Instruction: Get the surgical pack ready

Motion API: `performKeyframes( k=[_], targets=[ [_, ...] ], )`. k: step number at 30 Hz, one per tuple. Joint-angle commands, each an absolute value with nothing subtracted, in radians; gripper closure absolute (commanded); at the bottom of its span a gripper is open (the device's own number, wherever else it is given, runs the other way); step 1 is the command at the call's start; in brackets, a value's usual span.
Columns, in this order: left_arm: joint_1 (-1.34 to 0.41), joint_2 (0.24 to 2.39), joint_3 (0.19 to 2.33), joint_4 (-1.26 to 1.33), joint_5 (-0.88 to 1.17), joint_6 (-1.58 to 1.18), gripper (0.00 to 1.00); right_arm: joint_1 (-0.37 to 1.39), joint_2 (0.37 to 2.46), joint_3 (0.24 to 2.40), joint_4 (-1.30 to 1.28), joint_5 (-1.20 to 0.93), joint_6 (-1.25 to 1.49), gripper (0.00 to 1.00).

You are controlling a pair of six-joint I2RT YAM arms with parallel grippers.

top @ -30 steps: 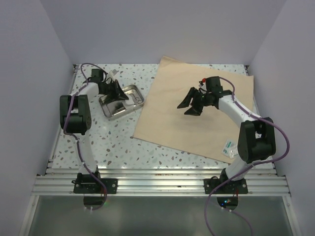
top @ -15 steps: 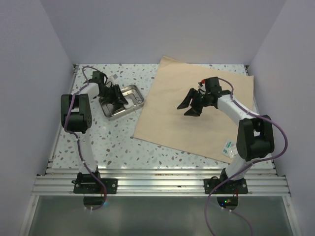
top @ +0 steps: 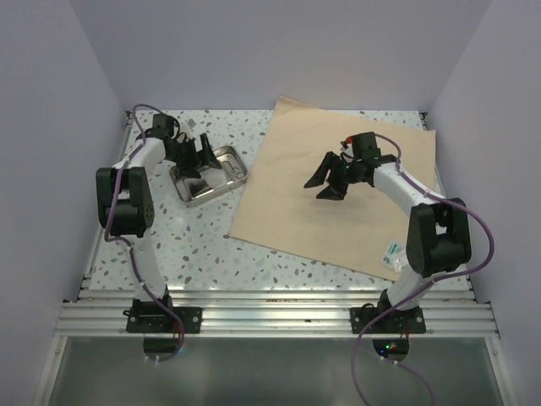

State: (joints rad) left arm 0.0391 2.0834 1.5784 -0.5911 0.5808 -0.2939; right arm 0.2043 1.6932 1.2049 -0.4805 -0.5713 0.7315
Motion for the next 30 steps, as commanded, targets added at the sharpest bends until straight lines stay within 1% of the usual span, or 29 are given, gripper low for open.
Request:
performKeyframes(
  k=[1,5,7,9,10,11,12,14,15,17,20,22,26,28,30],
  targets=[
    [0.043,2.005,1.595,-0.627,0.542,-0.268,0.01,0.203,1.651,1.249,-0.506,-0.581,0.707,0.39],
    [0.038,1.912,1.534,-0.591,0.517,-0.268,0.00,0.202,1.632,1.275,-0.569,-0.545,0.670,0.39],
    [0.016,1.841,1.505,-0.584,0.444,-0.256,0.00,0.204,1.617,1.293,-0.621,-0.487,0.640,0.38],
    [-0.018,1.793,1.477,-0.592,0.341,-0.230,0.00,0.201,1.600,1.301,-0.662,-0.431,0.618,0.32],
    [-0.050,1.748,1.467,-0.598,0.306,-0.224,0.00,0.199,1.592,1.298,-0.698,-0.369,0.615,0.28],
    [-0.069,1.729,1.444,-0.601,0.267,-0.218,0.00,0.195,1.583,1.289,-0.707,-0.341,0.618,0.20],
    [-0.110,1.711,1.434,-0.613,0.185,-0.212,0.00,0.190,1.569,1.279,-0.713,-0.319,0.621,0.18],
    [-0.152,1.672,1.410,-0.632,0.123,-0.201,0.00,0.173,1.533,1.252,-0.744,-0.237,0.629,0.16],
    [-0.188,1.658,1.401,-0.644,0.068,-0.201,0.00,0.164,1.519,1.244,-0.759,-0.213,0.633,0.15],
    [-0.213,1.611,1.361,-0.641,0.061,-0.202,0.00,0.114,1.465,1.204,-0.804,-0.164,0.653,0.16],
    [-0.222,1.524,1.286,-0.592,0.208,-0.189,0.00,0.004,1.373,1.138,-0.862,-0.120,0.658,0.18],
    [-0.222,1.456,1.244,-0.565,0.314,-0.192,0.00,-0.079,1.323,1.086,-0.885,-0.117,0.647,0.23],
    [-0.230,1.384,1.094,-0.460,0.442,-0.259,0.00,-0.236,1.330,1.031,-0.959,-0.083,0.554,0.27],
    [-0.241,1.371,1.072,-0.469,0.370,-0.337,0.00,-0.284,1.347,1.012,-0.992,-0.077,0.525,0.28],
    [-0.248,1.370,1.068,-0.501,0.332,-0.347,0.00,-0.330,1.359,1.005,-1.003,-0.055,0.485,0.29]
  ],
)
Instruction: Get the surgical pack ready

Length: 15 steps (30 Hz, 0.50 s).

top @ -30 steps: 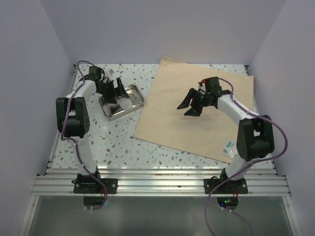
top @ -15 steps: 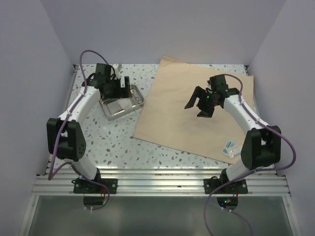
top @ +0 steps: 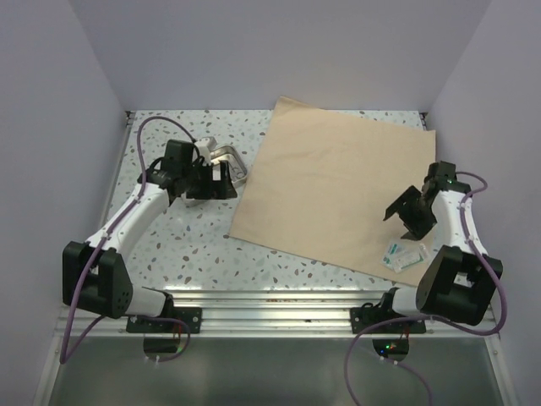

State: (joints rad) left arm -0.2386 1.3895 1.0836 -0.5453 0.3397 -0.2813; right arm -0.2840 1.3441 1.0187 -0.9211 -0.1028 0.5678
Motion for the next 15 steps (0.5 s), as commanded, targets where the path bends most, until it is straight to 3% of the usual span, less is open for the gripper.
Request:
performKeyframes(
  k=[1,15],
  targets=[
    [-0.250,1.370,1.068,-0.511,0.324,-0.347,0.00,-0.339,1.362,1.000,-1.015,-0.052,0.479,0.29],
    [-0.262,1.371,1.034,-0.491,0.426,-0.331,0.00,-0.538,1.379,0.917,-1.013,0.041,0.466,0.18]
  ],
)
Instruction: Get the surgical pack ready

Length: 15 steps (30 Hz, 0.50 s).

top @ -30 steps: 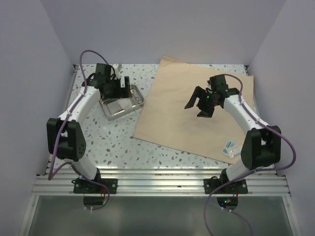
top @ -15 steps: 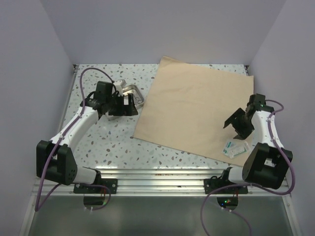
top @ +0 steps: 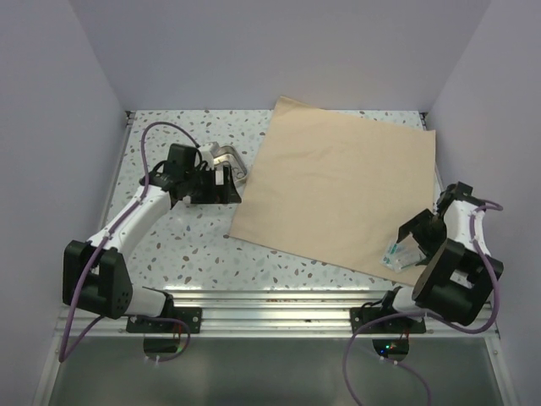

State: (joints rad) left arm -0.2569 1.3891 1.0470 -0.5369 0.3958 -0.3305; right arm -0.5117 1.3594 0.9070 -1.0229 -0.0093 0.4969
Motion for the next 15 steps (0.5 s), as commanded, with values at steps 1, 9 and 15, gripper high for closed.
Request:
performKeyframes(
  k=[1,9,15],
  targets=[
    [-0.262,1.376,1.031,-0.488,0.429,-0.333,0.00,-0.540,1.394,0.920,-1.003,0.043,0.465,0.18],
    [-0.262,1.416,1.042,-0.474,0.457,-0.337,0.00,-0.551,1.476,0.945,-0.933,0.078,0.486,0.15],
    [-0.271,1.453,1.043,-0.474,0.431,-0.328,0.00,-0.551,1.535,0.930,-0.887,0.092,0.514,0.15]
  ],
)
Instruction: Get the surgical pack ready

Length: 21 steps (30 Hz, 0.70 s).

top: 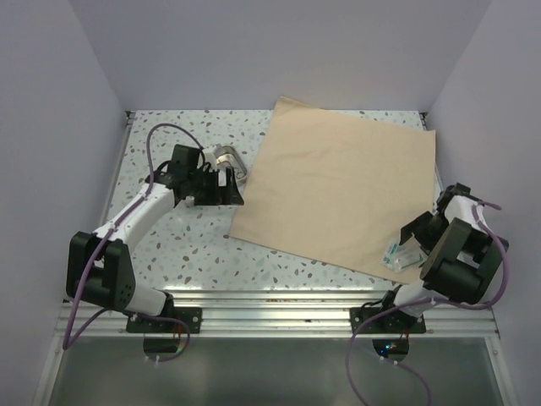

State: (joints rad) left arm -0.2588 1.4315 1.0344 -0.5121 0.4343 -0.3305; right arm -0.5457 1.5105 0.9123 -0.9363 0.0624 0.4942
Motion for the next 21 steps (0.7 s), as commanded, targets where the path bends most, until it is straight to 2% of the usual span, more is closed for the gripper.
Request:
performKeyframes(
  k=[1,11,17,21],
  targets=[
    [-0.275,1.459,1.051,-0.477,0.426,-0.328,0.00,-0.551,1.543,0.927,-0.882,0.098,0.520,0.15],
    [-0.290,1.494,1.086,-0.489,0.419,-0.331,0.00,-0.551,1.588,0.914,-0.865,0.181,0.534,0.22],
    [-0.293,1.494,1.095,-0.508,0.390,-0.328,0.00,-0.551,1.609,0.902,-0.850,0.184,0.525,0.30],
    [-0.298,1.488,1.094,-0.509,0.390,-0.330,0.00,-0.551,1.600,0.893,-0.847,0.166,0.529,0.39]
  ],
)
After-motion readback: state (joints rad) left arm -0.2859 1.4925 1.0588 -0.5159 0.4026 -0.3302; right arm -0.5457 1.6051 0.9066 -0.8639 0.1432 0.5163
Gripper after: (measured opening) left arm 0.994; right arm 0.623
